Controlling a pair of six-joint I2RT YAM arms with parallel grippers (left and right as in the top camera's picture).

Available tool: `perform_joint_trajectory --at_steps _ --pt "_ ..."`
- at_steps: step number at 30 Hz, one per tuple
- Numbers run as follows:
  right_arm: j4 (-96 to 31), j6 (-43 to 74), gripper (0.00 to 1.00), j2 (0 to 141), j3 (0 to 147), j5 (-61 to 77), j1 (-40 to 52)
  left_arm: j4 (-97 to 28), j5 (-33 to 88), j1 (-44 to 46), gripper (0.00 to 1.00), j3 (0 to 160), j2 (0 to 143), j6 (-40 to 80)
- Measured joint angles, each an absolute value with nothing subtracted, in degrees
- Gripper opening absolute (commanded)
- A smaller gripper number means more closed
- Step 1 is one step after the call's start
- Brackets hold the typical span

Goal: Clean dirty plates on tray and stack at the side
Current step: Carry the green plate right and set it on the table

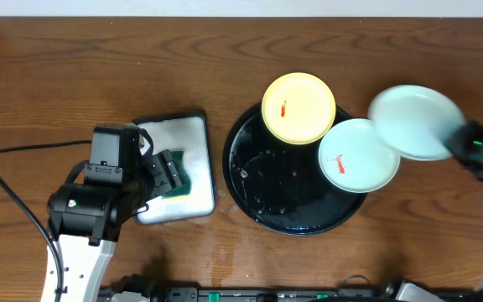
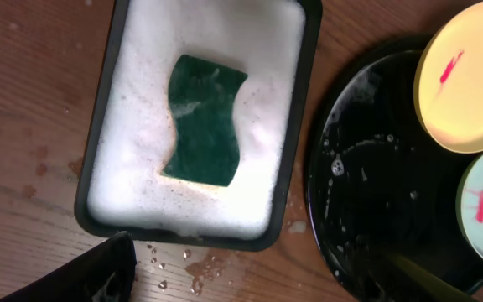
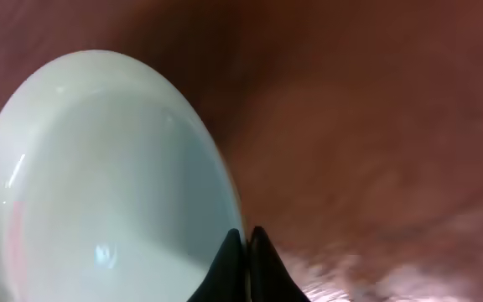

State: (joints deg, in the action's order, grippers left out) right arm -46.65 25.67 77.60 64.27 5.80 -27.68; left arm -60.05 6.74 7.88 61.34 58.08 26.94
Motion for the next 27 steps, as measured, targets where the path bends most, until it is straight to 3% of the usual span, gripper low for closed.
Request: perform_joint_trajectory --at_steps 6,14,15,17,18,21,27 --pt "-42.96 25.67 0.01 85.49 64.01 5.04 -39.24 -60.03 6.74 7.88 0.82 61.34 58.08 26.96" --pt "-39.79 24.75 0.01 96.14 63.94 4.03 -40.97 -60.03 6.74 7.88 0.82 61.34 58.08 26.96" --pt "-39.48 24.53 0.04 97.12 63.92 3.97 -40.97 -60.03 6.74 7.88 0.82 61.34 58.08 26.94" --pt "-38.57 23.49 0.43 98.19 63.75 4.12 -40.97 -60.03 6.74 7.88 0.82 61.34 58.08 26.96" --pt "-37.76 22.85 0.52 98.32 63.61 4.62 -40.97 -60.03 6.74 7.88 0.82 61.34 58.08 26.96" --pt "-34.81 20.21 0.57 97.86 63.57 9.56 -40.97 -60.05 6.74 7.88 0.82 61.34 58.08 26.94" --pt "-33.95 16.95 0.56 90.85 63.57 24.88 -40.03 -60.05 6.74 7.88 0.82 61.34 58.08 26.94"
